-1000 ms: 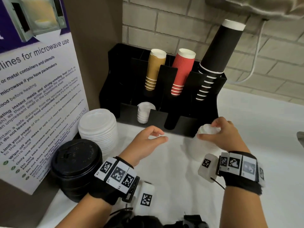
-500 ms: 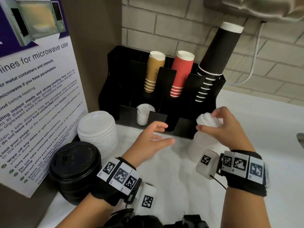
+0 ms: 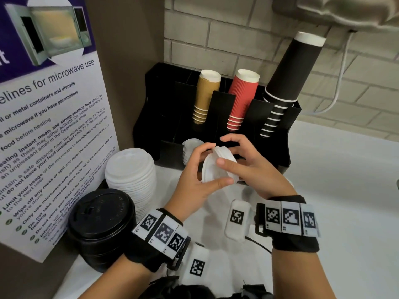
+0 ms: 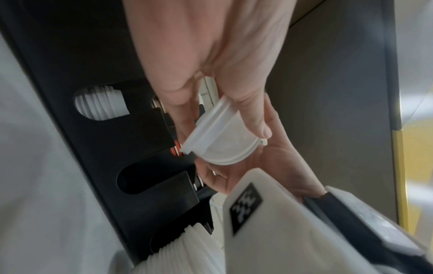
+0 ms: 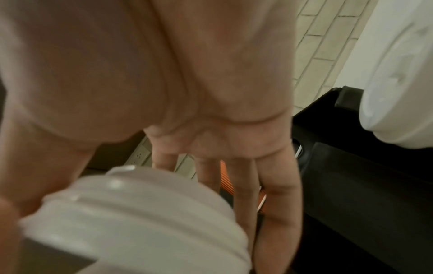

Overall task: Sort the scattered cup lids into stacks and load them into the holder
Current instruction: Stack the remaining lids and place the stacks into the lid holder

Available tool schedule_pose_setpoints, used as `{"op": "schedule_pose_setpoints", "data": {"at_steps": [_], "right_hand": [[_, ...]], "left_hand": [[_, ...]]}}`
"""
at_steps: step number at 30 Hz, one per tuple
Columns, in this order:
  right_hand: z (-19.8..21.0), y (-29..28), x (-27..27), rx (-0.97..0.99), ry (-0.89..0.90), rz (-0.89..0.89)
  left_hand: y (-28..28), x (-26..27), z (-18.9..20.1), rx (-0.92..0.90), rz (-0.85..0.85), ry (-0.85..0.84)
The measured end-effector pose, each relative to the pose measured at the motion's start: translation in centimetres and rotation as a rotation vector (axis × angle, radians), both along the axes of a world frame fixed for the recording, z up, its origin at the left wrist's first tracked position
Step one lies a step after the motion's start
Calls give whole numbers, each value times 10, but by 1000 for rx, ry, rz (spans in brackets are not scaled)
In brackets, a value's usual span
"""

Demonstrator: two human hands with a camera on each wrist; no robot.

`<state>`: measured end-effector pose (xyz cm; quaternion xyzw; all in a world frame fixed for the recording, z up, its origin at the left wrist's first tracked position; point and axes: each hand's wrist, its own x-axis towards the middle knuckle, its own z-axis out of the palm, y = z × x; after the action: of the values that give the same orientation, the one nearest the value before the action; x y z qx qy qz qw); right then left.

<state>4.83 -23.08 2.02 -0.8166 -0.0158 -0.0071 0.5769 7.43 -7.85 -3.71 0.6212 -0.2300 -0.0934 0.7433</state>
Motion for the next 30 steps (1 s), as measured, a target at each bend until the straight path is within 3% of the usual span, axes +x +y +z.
{"op": "schedule_pose_setpoints", "data": {"at_steps": [6,18,24,26,30], "right_hand": [[-4,6,2,-5,46,32],[-10,15,7,-25,39,68],[4,17,20,-34,24,83],[14,14,36,-42,-61,-18],[22,14,80,-279,-292,-159]], "left_hand": [[-5,-2,-4,-7,-15,19],[-3,2,-7,104,145,-153],[-1,4,-9,111,132,-83],[1,5,-12,154,196,-28],[1,10,-21,266,283,39]]}}
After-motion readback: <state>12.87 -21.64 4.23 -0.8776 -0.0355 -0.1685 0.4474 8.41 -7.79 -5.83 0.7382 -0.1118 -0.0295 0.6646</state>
